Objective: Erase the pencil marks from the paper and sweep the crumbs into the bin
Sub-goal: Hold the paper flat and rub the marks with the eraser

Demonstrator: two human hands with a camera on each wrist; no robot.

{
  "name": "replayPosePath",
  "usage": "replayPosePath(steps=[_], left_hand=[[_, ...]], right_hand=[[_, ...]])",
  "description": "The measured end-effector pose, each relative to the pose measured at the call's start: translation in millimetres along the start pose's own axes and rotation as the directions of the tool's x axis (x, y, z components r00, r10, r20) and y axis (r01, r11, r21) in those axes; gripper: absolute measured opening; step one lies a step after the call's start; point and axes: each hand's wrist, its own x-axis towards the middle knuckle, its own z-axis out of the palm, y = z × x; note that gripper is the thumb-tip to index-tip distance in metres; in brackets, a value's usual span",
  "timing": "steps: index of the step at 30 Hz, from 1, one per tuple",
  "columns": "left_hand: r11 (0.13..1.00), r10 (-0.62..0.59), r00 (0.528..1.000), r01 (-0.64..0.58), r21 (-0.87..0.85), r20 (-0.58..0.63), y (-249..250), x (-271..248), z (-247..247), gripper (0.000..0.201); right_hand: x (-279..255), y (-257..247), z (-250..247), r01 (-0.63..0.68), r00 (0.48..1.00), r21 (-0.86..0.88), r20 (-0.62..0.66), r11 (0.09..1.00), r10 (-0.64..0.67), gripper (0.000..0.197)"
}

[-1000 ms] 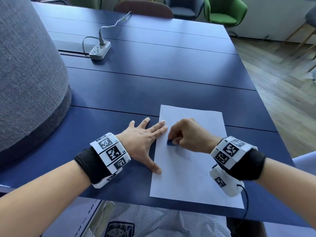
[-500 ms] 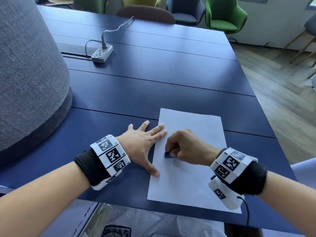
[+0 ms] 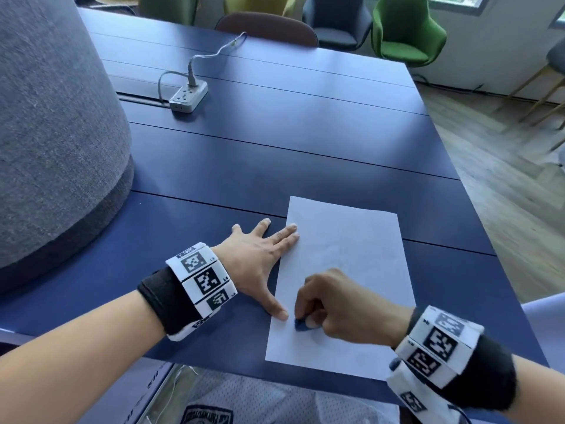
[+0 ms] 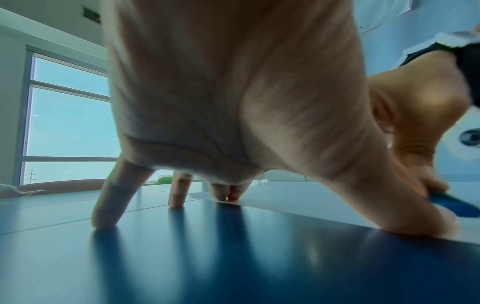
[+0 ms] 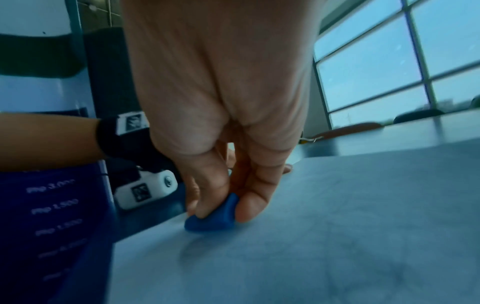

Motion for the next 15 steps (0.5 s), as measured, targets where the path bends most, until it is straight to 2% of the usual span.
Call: replayPosePath(steps=[2, 4, 10, 13, 15], left_hand=[[1.0, 0.003, 1.0, -0.003, -0.004, -0.002, 0, 0, 1, 0.142], [1.0, 0.008, 1.0, -0.008, -0.019, -0.003, -1, 1, 2, 0.143], [0.998, 0.029, 0.999, -0.031, -0.063, -0.026, -3, 1, 4, 0.148], [0.995, 0.026, 0.999, -0.029, -0.096, -0.036, -3, 1, 5, 0.151], [0.994, 0.024, 0.999, -0.028, -0.102, -0.04, -4, 1, 5, 0.151]], right_hand=[[2, -3, -1, -0.022, 1.0, 0.007, -0.005, 1.0, 0.022, 0.025], [19, 2, -11, -0.086, 0.989, 0.021, -0.122, 0.996, 0.088, 0.018], [83, 32, -54, -0.225, 0.899, 0.019, -0.38, 0.974, 0.215, 0.007], [102, 46, -75, -0.28, 0.833, 0.095, -0.47, 0.955, 0.292, 0.005], [103, 49, -78, -0.277, 0.814, 0.118, -0.498, 0.954, 0.298, 0.006]])
